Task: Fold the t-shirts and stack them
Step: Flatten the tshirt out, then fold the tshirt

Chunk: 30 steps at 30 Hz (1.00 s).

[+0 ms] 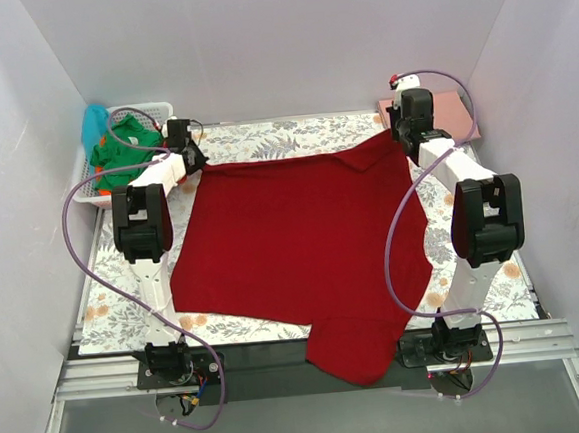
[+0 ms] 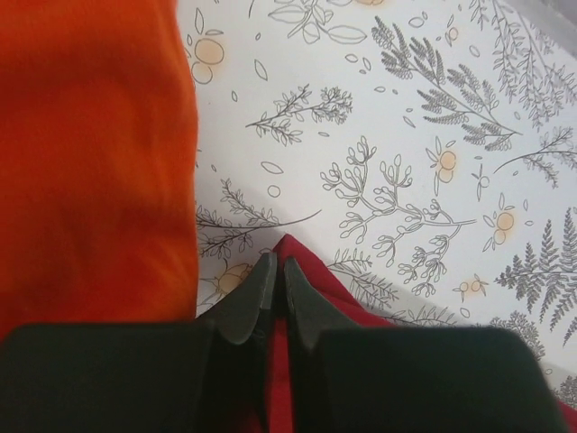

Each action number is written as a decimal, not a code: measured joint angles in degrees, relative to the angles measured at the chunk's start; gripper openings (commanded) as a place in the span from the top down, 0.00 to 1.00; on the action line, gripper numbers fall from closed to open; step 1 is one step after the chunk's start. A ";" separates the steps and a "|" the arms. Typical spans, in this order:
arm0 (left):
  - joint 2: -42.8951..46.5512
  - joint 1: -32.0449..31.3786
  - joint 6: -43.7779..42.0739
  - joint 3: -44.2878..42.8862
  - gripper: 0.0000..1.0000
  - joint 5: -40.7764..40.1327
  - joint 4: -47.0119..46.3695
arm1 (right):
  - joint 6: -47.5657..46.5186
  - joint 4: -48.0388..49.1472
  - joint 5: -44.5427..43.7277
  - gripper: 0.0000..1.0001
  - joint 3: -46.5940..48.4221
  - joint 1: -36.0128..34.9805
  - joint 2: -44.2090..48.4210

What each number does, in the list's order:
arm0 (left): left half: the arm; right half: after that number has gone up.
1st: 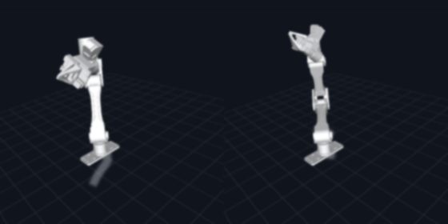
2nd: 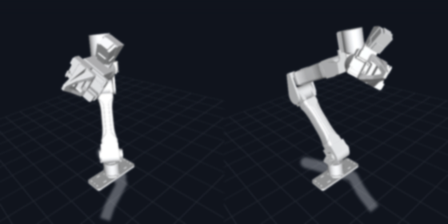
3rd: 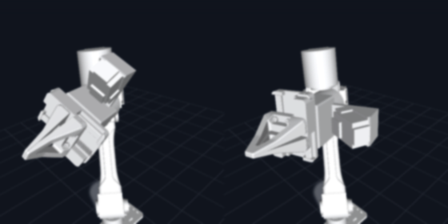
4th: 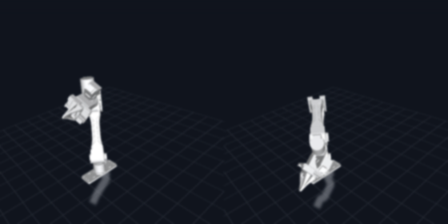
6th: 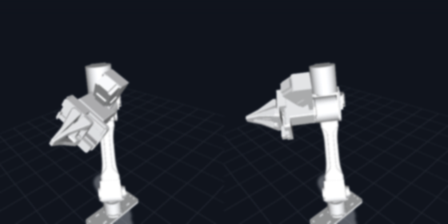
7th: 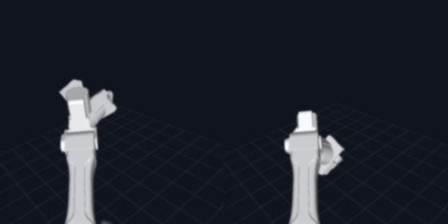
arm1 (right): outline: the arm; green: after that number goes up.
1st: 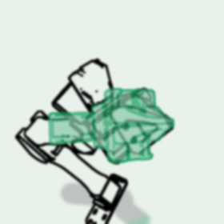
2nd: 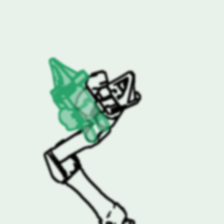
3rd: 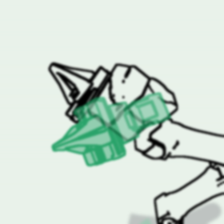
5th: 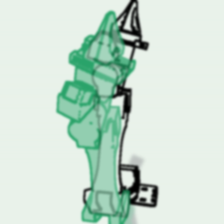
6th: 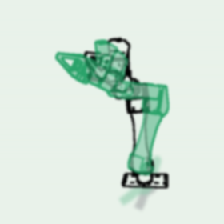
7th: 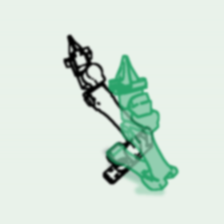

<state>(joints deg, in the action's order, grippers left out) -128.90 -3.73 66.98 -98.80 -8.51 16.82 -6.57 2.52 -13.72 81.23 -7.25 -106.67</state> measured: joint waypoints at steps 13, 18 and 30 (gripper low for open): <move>0.57 0.37 0.37 -1.18 1.00 1.44 4.26 | 7.28 -11.63 3.43 0.99 2.21 0.90 -1.44; 2.05 0.46 0.52 -1.18 1.00 1.95 7.41 | 11.04 -17.14 3.65 0.99 -0.11 1.51 2.05; 7.91 0.68 0.57 -1.33 1.00 1.64 16.68 | 17.75 -29.20 5.77 0.99 -3.89 1.66 14.21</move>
<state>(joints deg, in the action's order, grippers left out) -120.99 -3.05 67.55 -100.14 -6.87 33.50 11.18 -26.68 -7.94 77.34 -5.58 -92.47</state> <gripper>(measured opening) 0.028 0.020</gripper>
